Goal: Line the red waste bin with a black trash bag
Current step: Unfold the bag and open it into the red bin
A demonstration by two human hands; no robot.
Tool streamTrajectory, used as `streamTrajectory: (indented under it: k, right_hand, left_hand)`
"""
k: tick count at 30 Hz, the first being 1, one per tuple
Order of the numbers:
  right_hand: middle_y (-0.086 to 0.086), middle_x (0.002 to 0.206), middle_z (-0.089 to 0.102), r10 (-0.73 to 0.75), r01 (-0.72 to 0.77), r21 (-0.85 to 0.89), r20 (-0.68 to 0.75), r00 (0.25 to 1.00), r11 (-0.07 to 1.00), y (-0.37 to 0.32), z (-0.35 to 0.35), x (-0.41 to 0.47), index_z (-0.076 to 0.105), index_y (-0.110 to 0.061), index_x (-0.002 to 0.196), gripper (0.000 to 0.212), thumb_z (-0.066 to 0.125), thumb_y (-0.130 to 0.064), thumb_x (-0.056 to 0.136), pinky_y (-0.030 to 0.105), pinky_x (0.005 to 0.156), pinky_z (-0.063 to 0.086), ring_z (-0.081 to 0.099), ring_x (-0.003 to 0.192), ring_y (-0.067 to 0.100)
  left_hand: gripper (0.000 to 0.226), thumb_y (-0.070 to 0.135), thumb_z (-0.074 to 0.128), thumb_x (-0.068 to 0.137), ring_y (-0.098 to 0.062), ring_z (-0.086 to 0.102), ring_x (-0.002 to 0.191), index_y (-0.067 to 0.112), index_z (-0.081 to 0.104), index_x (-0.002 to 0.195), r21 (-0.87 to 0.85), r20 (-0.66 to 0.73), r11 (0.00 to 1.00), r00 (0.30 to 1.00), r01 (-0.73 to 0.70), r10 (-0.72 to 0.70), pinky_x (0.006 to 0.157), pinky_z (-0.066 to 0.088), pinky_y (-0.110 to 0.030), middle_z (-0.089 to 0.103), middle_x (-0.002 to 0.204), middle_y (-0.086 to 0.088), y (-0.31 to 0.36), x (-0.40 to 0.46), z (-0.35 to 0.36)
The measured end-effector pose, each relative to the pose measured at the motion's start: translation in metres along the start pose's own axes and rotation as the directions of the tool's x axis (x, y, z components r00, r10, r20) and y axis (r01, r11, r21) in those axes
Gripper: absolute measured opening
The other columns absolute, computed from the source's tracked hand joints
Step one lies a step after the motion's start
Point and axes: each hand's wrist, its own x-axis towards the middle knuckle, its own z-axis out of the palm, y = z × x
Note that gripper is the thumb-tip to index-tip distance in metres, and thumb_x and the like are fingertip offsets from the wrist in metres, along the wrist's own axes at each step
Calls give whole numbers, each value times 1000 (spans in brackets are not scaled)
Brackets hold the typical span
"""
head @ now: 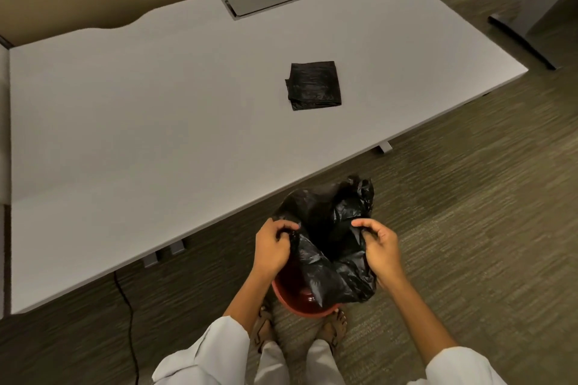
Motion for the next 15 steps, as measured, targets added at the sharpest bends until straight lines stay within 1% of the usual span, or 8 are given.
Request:
streamTrajectory:
  k: [2,4,6,7,9,12,13,15]
  right_hand:
    - [-13,115,69,43,-43,6,59,997,999,8,5,1,70,-38,105,40,51,-4,98,36,98,53,64,113,13]
    - [-12,128,62,68,-62,-71,98,993,996,18,7,2,62,-34,127,29,56,-30,98,28,101,45,55,126,13]
    - [-10,134,56,97,-78,-170,112,989,982,29,6,3,53,-26,139,65,60,-59,85,25,101,41,48,128,7]
    - [-12,134,52,87,-58,-224,121,989,973,34,6,4,50,-24,143,77,64,-64,79,24,102,40,45,127,4]
    - [-15,136,48,26,37,-317,194,981,948,43,5,6,42,-26,148,80,75,-51,79,23,104,37,41,128,2]
    - [-3,144,53,-2,173,-487,331,944,856,64,7,13,32,-34,152,81,74,-19,84,25,102,40,48,133,16]
    - [1,141,57,12,197,-545,355,935,815,72,8,15,29,-36,153,83,72,-14,85,27,99,45,54,128,20]
    - [8,122,67,48,239,-653,390,920,719,91,10,18,25,-38,153,83,67,-13,86,33,83,55,66,104,24]
  left_hand:
    - [38,-6,48,89,-19,58,114,17,75,103,33,18,999,999,31,-32,104,45,-33,62,119,-4,-9,3,3]
    - [45,-9,49,85,-21,56,122,16,71,115,65,41,997,998,46,-49,107,41,-28,63,127,-5,-17,6,6]
    - [54,-10,49,82,-20,54,127,15,65,126,122,90,992,994,45,-56,106,39,-25,62,133,-6,-25,8,10]
    - [54,-8,51,81,-20,55,126,15,64,128,153,104,988,993,35,-51,105,40,-24,62,133,-6,-30,9,13]
    - [42,6,61,79,-18,63,114,15,69,120,191,64,981,997,34,-47,98,47,-25,69,121,-4,-39,10,18]
    - [18,37,71,69,-12,69,68,21,75,77,173,-131,979,988,106,-84,64,55,-25,73,73,5,-55,11,29]
    - [18,38,73,69,-13,66,58,21,70,67,185,-174,975,981,120,-88,57,54,-27,69,62,5,-63,13,34]
    - [18,28,75,74,-18,66,59,16,67,64,252,-157,957,982,142,-104,59,57,-33,68,62,0,-82,19,45]
